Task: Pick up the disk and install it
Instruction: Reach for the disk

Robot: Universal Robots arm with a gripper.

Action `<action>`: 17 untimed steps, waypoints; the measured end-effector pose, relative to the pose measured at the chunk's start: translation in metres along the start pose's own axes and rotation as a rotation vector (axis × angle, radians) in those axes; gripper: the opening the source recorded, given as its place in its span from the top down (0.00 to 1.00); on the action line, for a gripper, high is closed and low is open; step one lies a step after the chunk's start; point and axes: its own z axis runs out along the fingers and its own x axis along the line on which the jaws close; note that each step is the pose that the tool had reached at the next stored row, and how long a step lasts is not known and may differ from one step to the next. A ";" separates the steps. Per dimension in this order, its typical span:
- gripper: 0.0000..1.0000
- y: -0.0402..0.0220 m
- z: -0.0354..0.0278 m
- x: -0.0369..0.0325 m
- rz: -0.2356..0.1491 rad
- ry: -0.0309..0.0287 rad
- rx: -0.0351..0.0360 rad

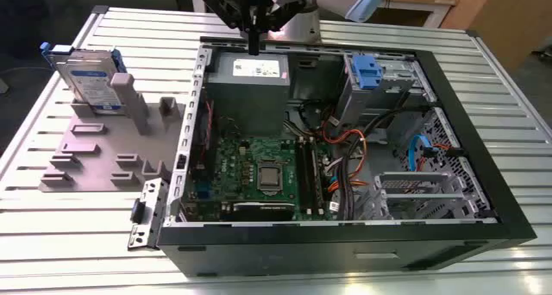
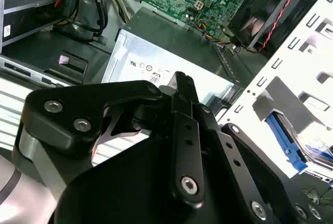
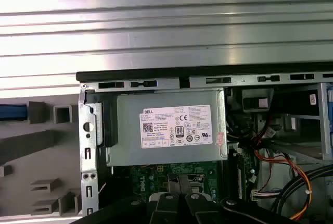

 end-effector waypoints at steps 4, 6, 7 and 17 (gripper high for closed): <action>0.89 0.0000 0.0000 0.0000 0.000 0.0000 0.0001; 0.89 0.0000 0.0000 0.0003 0.000 0.0000 0.0000; 0.89 0.0000 0.0000 0.0006 0.000 -0.0001 0.0000; 0.89 -0.0005 0.0002 0.0064 0.000 0.0000 0.0000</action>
